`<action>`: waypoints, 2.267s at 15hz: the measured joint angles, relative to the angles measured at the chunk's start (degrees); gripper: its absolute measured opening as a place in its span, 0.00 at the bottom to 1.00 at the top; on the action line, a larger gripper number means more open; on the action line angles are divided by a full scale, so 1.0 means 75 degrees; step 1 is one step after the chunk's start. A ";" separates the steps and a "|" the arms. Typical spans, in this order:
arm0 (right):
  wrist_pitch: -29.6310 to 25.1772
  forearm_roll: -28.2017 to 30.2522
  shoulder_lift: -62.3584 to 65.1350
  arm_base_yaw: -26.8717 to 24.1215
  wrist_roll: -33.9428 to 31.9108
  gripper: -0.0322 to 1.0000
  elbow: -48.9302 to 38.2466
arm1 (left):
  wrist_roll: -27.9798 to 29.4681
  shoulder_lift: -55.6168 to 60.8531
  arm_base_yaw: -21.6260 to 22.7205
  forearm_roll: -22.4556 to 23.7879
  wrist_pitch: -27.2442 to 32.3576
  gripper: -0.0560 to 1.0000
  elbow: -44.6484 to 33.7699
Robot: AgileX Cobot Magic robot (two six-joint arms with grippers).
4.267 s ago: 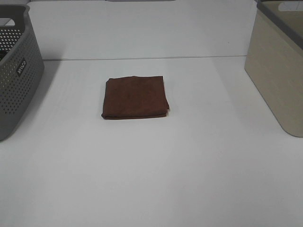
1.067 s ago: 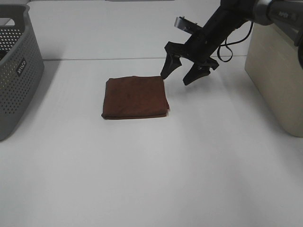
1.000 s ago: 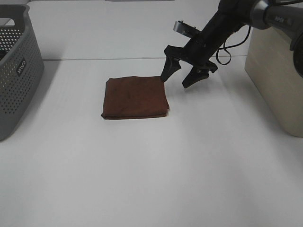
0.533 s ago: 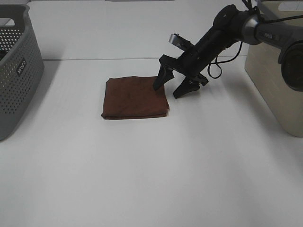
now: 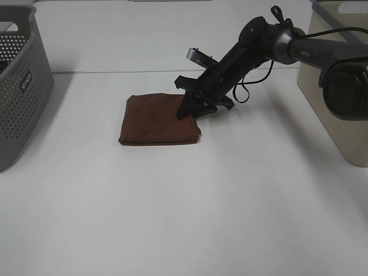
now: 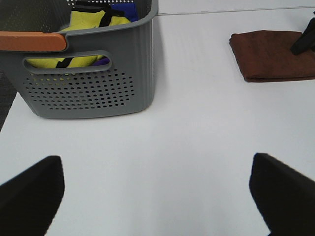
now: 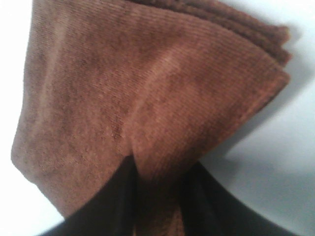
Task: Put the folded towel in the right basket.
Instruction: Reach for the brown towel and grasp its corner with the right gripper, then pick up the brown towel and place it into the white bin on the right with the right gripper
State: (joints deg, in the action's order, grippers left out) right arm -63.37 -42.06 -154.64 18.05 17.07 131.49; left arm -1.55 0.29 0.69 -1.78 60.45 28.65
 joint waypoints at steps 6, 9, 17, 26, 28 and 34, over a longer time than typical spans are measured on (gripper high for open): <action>-0.0672 0.0153 -0.0107 0.0000 0.0000 0.10 0.0963 | 0.0000 0.0000 0.0000 0.0000 0.0000 0.97 0.0000; -0.0825 0.0405 -0.0023 0.0000 -0.0229 0.10 0.2299 | 0.0000 0.0000 0.0000 0.0000 0.0000 0.97 0.0000; -0.0886 0.3736 0.2681 -0.0252 -0.0489 0.10 0.2758 | 0.0000 0.0000 0.0000 0.0000 0.0000 0.97 0.0000; -0.0894 0.4003 0.5210 -0.2949 -0.0481 0.10 0.0527 | 0.0000 0.0000 0.0000 0.0000 0.0000 0.97 0.0000; -0.0894 0.3973 0.5348 -0.3636 -0.0481 0.10 0.0122 | 0.0000 0.0000 0.0000 0.0000 0.0000 0.97 0.0000; -0.0879 0.3254 0.4843 -0.4622 -0.0489 0.10 -0.0932 | 0.0000 0.0000 0.0000 0.0000 0.0000 0.97 0.0000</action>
State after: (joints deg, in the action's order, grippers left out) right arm -69.96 -17.65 -118.32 -16.62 13.41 124.50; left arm -1.55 0.29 0.69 -1.78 60.45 28.65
